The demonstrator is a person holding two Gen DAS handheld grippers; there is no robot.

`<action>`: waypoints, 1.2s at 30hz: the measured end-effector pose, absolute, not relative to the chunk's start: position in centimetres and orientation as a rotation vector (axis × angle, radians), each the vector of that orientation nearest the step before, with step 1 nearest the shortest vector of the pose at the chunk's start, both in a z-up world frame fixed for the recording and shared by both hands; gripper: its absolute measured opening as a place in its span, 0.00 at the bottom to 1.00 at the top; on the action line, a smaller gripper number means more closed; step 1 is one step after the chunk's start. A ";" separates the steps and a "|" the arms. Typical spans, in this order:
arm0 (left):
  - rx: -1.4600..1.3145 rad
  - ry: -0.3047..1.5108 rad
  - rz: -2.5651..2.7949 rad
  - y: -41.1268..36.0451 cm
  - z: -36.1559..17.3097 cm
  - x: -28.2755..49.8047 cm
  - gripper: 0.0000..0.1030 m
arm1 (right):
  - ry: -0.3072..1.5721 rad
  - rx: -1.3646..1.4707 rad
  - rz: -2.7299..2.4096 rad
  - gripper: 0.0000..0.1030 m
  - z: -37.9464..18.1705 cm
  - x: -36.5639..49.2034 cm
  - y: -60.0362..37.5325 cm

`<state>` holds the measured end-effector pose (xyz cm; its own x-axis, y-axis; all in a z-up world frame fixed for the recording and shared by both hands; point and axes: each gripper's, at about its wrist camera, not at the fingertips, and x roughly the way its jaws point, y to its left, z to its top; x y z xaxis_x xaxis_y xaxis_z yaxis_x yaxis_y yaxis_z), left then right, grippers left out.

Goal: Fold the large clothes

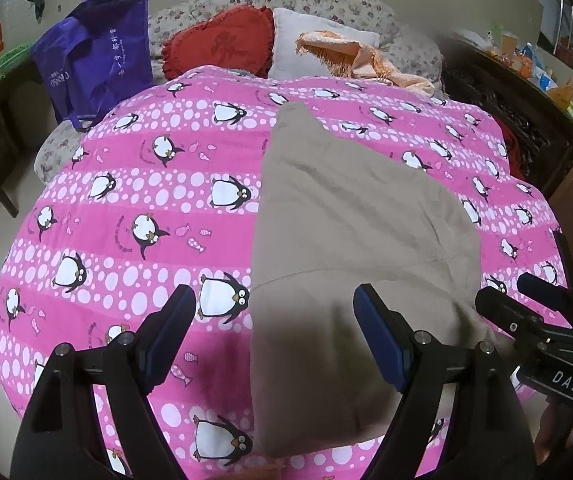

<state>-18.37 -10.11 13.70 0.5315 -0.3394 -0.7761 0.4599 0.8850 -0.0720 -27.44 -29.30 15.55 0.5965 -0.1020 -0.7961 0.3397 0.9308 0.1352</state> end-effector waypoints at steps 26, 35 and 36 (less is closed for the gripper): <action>0.161 0.907 -0.469 -10.6 13.1 -18.2 0.79 | 0.922 0.299 -0.246 0.82 14.6 -26.8 -29.3; 0.161 0.905 -0.473 -10.7 13.1 -18.3 0.79 | 0.927 0.301 -0.245 0.82 14.4 -26.5 -29.1; 0.161 0.898 -0.474 -10.7 13.1 -18.4 0.79 | 0.928 0.302 -0.243 0.82 14.4 -26.4 -29.1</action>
